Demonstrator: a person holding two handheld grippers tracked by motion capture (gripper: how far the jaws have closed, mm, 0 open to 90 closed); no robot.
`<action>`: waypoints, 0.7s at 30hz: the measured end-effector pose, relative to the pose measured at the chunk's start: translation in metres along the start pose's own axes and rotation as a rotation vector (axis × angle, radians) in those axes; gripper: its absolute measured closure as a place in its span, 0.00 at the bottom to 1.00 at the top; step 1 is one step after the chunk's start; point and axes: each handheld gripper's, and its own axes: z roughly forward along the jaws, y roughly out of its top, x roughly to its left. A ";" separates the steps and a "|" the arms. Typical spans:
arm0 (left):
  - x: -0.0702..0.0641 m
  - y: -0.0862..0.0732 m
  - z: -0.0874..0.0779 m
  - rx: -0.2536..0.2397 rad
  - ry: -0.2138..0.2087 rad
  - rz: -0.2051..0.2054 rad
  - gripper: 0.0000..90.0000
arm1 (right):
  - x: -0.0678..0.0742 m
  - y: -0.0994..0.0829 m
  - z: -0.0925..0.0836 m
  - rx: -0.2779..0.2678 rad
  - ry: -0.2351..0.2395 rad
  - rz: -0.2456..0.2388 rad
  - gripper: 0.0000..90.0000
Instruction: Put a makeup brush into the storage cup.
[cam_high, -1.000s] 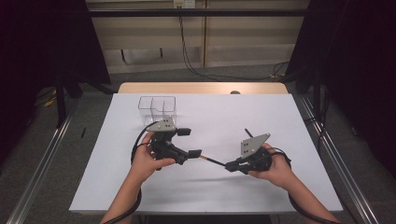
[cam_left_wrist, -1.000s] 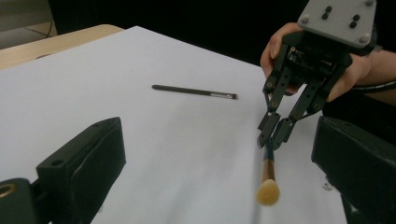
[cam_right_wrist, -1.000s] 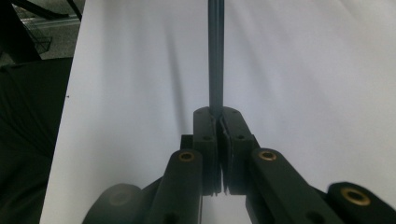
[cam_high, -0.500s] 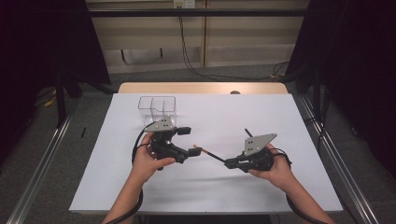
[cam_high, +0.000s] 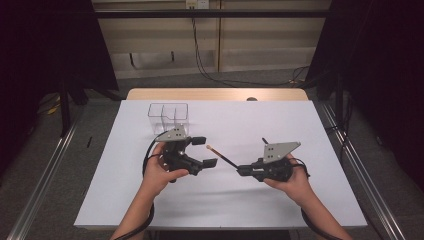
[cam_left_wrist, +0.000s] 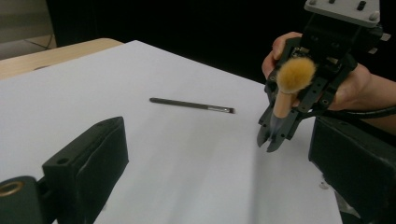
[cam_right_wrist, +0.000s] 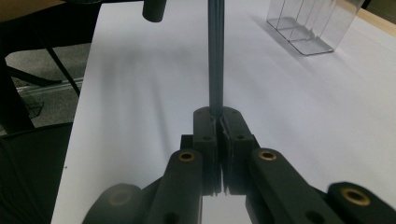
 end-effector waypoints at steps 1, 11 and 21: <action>0.000 0.000 0.000 0.002 -0.007 -0.002 0.05 | 0.000 0.000 0.000 -0.007 -0.003 0.005 0.96; -0.003 -0.001 0.005 -0.030 -0.012 -0.007 0.10 | 0.003 0.005 0.007 -0.078 -0.002 0.029 0.96; -0.003 -0.001 0.005 -0.058 -0.007 -0.010 0.27 | 0.004 0.008 0.012 -0.123 -0.020 0.050 0.96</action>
